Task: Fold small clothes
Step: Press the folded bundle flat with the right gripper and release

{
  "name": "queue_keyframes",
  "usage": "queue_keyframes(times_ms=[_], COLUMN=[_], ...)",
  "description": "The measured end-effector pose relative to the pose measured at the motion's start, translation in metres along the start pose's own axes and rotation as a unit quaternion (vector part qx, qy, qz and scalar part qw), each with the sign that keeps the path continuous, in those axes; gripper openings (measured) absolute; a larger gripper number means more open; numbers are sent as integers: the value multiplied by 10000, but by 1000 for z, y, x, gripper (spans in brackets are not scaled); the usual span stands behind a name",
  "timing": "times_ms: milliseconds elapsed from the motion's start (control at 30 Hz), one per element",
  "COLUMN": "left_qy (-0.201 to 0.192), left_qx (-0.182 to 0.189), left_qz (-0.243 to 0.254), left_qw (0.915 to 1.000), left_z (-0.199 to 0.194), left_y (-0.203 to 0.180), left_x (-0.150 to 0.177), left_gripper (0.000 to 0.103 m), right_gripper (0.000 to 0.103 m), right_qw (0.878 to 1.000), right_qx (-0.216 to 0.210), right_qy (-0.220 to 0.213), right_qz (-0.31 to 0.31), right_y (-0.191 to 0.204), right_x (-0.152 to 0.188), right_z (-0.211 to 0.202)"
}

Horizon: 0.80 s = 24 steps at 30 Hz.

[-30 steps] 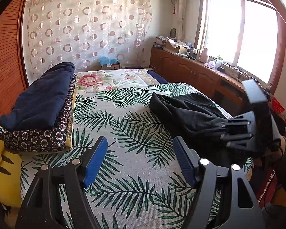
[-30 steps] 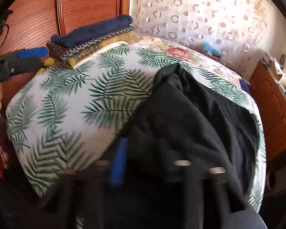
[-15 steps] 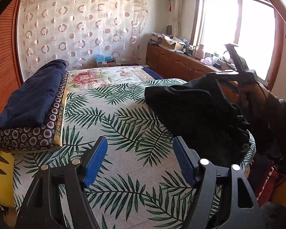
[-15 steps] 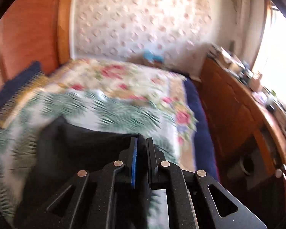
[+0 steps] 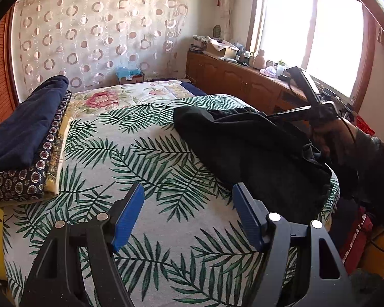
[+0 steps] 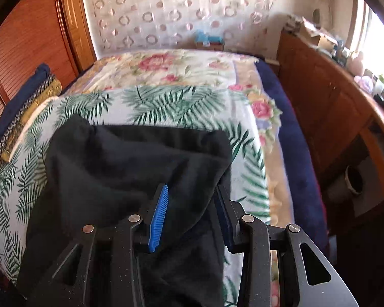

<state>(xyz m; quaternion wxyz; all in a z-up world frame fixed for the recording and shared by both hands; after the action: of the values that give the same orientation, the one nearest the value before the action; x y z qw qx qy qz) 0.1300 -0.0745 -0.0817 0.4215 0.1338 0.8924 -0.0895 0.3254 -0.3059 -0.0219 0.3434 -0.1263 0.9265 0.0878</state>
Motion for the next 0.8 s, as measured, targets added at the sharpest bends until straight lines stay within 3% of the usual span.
queue_keyframes(times_ms=[267,300,367,400,500,667,733,800], left_qy=[63,71,91,99,100,120,133,132], left_qx=[44,48,50,47,50,45,48,62], left_qz=[44,40,36,34,54,43,25,4], left_qw=[10000,10000,9999,9999,9999,9999,9999,9999], left_z=[2,3,4,5,4,4,6,7], left_y=[-8,-9,-10,-10,-11,-11,-11,-11], left_x=[4,5,6,5,7,7,8,8], left_gripper=[72,72,72,72,72,72,72,72], right_gripper=[39,35,17,3,2,2,2,2], right_qw=[9996,9995,9992,9991,9982,9909,9879,9883], right_qx=[-226,-272,-402,-405,-280,56,334,436], right_qy=[111,96,50,20,-319,-1334,-1516,-1414], right_qz=[142,117,-8,-126,-427,-185,24,366], right_y=[0,2,10,12,18,-5,-26,-48], right_x=[1,0,5,6,2,-36,-51,-58], right_z=[-5,-7,-10,-11,-24,-59,-61,-50])
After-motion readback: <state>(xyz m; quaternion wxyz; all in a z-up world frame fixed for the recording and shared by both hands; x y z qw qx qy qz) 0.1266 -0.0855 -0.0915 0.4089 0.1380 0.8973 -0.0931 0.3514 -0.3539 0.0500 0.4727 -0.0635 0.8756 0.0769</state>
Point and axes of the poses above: each gripper's, at about its wrist camera, not at the fingertips, and z roughly the way its jaws point, y to its left, x to its underside, the point moved 7 cm from there along z, roughly the way its jaws point, and after that the axes turned 7 degrees about -x, right-handed, at the moved point
